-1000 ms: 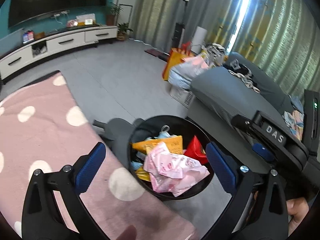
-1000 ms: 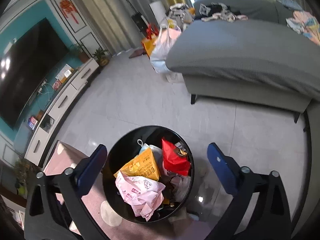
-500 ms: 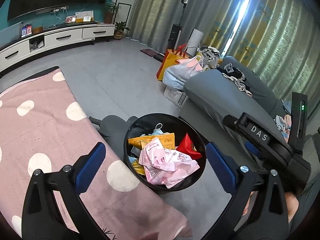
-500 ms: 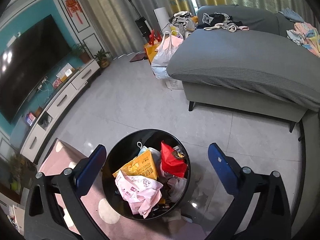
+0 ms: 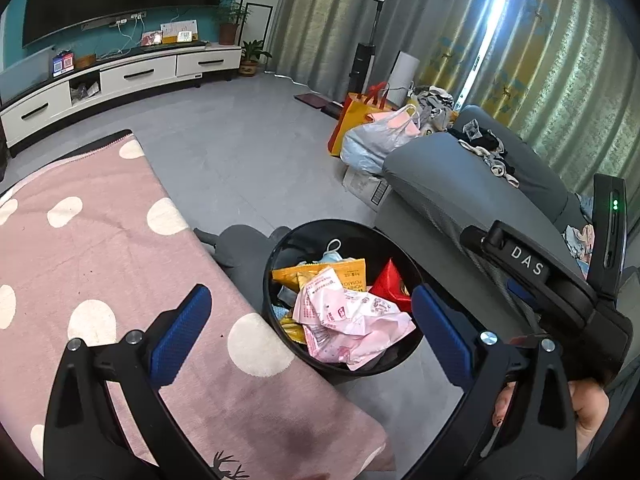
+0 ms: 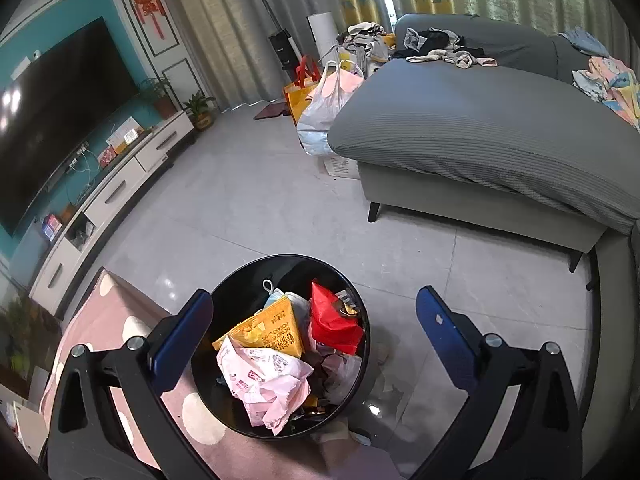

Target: Collect trash

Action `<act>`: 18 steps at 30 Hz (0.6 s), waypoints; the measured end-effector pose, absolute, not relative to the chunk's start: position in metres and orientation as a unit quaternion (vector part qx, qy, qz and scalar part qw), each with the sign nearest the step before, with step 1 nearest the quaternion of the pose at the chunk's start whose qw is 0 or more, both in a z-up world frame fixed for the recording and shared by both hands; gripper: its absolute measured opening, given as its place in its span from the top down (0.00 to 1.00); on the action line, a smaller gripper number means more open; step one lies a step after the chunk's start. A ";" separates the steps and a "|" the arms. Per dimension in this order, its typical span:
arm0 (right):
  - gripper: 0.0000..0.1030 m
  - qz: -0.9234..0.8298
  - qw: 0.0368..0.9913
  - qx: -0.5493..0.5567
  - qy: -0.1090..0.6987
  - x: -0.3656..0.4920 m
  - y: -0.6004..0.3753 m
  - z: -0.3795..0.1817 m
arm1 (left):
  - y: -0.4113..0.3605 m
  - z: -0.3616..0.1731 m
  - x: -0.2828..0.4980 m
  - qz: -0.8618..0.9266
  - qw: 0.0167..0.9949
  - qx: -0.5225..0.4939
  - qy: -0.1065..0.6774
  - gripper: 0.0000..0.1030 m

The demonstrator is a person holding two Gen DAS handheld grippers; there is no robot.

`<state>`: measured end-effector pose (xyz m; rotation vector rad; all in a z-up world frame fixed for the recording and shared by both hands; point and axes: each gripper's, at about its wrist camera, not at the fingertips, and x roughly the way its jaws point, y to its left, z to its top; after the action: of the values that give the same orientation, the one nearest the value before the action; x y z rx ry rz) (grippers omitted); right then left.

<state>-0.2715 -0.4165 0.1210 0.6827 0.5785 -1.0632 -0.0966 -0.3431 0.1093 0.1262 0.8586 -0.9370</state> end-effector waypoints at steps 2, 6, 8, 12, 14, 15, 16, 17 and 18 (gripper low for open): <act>0.03 -0.490 0.767 0.312 0.271 -0.270 -0.416 0.121 | -0.344 0.107 -0.097 -0.436 0.802 0.061 0.403 0.03; 0.03 -0.489 0.769 0.307 0.276 -0.268 -0.416 0.120 | -0.345 0.104 -0.099 -0.434 0.804 0.066 0.400 0.03; 0.03 -0.488 0.769 0.306 0.278 -0.267 -0.417 0.120 | -0.345 0.103 -0.099 -0.434 0.804 0.067 0.400 0.03; 0.03 -0.489 0.767 0.306 0.282 -0.267 -0.418 0.118 | -0.345 0.102 -0.101 -0.431 0.808 0.070 0.396 0.03; 0.03 -0.491 0.765 0.306 0.285 -0.266 -0.418 0.117 | -0.346 0.101 -0.101 -0.430 0.808 0.071 0.397 0.03; 0.03 -0.491 0.764 0.306 0.286 -0.266 -0.418 0.117 | -0.346 0.100 -0.101 -0.430 0.807 0.072 0.398 0.03; 0.03 -0.491 0.764 0.305 0.286 -0.266 -0.418 0.116 | -0.346 0.100 -0.101 -0.429 0.807 0.072 0.399 0.03; 0.03 -0.491 0.764 0.305 0.286 -0.266 -0.418 0.116 | -0.346 0.099 -0.101 -0.428 0.807 0.073 0.399 0.03; 0.03 -0.491 0.764 0.305 0.286 -0.266 -0.418 0.116 | -0.347 0.099 -0.102 -0.428 0.808 0.074 0.399 0.03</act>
<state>-0.2657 -0.4183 0.1164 0.6635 0.6215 -1.0663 -0.1017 -0.3467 0.0987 0.1573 0.8543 -0.9145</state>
